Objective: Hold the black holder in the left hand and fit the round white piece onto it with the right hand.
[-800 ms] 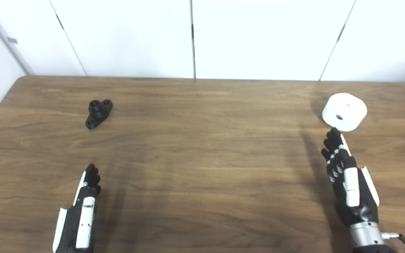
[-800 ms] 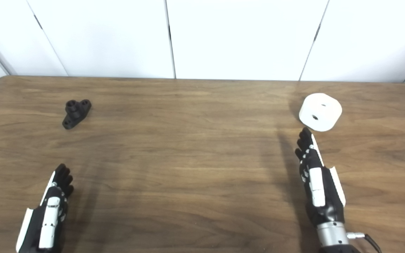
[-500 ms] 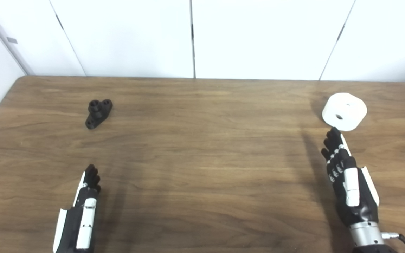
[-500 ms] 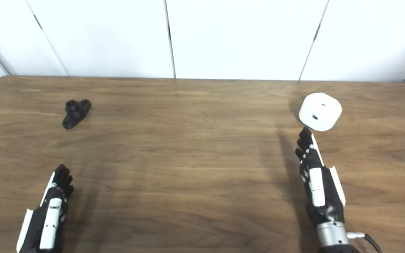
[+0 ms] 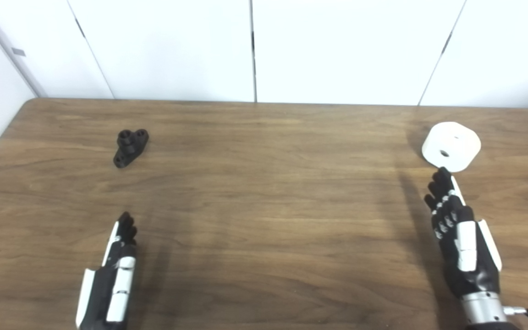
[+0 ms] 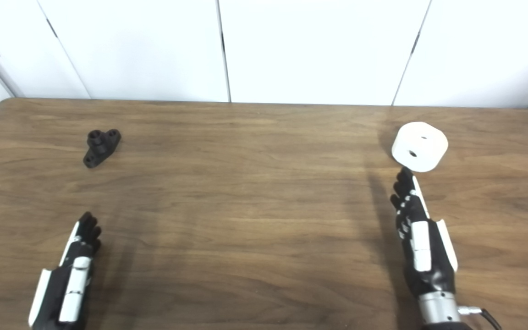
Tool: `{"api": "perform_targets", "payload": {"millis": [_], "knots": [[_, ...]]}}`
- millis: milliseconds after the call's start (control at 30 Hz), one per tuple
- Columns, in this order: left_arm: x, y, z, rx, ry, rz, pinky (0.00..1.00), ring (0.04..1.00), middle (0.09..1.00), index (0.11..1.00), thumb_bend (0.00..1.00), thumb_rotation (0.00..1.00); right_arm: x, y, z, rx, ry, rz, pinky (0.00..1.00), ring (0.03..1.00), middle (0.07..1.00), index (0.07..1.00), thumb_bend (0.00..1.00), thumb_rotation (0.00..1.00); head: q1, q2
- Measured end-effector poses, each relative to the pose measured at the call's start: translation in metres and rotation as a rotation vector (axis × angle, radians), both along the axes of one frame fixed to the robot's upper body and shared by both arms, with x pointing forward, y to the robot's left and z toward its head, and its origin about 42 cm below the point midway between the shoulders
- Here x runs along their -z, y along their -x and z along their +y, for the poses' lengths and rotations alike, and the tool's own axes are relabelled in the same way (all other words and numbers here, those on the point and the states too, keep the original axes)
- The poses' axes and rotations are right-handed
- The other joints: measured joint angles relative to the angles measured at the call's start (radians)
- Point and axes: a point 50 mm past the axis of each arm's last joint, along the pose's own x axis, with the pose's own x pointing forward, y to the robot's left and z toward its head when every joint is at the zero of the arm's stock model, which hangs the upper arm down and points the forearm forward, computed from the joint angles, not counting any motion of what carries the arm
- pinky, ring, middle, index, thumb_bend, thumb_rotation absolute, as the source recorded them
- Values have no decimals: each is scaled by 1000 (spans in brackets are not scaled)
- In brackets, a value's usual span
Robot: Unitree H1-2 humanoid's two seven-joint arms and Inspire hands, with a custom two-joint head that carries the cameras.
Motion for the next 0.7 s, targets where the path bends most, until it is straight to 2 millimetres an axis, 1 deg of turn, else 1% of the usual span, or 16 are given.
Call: {"api": "perform_targets", "payload": {"millis": [67, 133, 167, 200, 233, 367, 400, 500, 533, 600, 700], "knots": [[3, 0, -2, 5, -10, -6, 1000, 977, 987, 995, 428, 834, 0, 1, -2, -6, 0, -17, 1000, 1000, 1000, 1000, 591, 1000, 3, -2], [5, 1, -4, 10, -15, -13, 1000, 975, 984, 991, 429, 824, -1, 1, -4, -6, -5, -30, 1000, 1000, 1000, 1000, 598, 1000, 35, -20], [6, 1, -5, 12, -17, -15, 1000, 978, 983, 989, 435, 810, 0, 1, -5, -6, -8, -32, 1000, 1000, 1000, 1000, 605, 1000, 38, -22], [7, 1, -6, 12, -20, -17, 1000, 978, 982, 988, 435, 804, 0, 1, -6, -5, -9, -32, 1000, 1000, 1000, 1000, 608, 1000, 66, -41], [9, 1, -6, 12, -22, -21, 1000, 979, 981, 986, 435, 800, 0, 1, -7, -5, -7, -33, 1000, 1000, 1000, 1000, 610, 1000, 68, -45], [11, 2, -9, 19, -45, -29, 1000, 979, 981, 985, 393, 788, 1, 2, -8, -13, -14, -38, 1000, 1000, 1000, 1000, 598, 1000, 106, -78], [11, 2, -9, 17, -48, -31, 1000, 978, 980, 983, 391, 783, 1, 2, -9, -13, -15, -37, 1000, 1000, 1000, 1000, 600, 1000, 106, -78], [13, 2, -11, 15, -47, -44, 994, 972, 973, 975, 378, 745, 1, 2, -10, -21, -14, -37, 1000, 1000, 1000, 1000, 595, 1000, 124, -100], [14, 2, -11, 15, -46, -48, 984, 969, 970, 972, 380, 736, 2, 2, -11, -26, -12, -38, 1000, 1000, 1000, 1000, 598, 1000, 140, -115], [15, 2, -12, 13, -49, -54, 956, 962, 963, 963, 405, 730, 2, 2, -14, -36, 4, -48, 1000, 1000, 1000, 1000, 597, 1000, 155, -132], [15, 2, -13, 15, -64, -60, 986, 967, 963, 958, 396, 704, 2, 3, -20, -43, 30, -57, 1000, 1000, 1000, 1000, 595, 1000, 164, -146]]}}
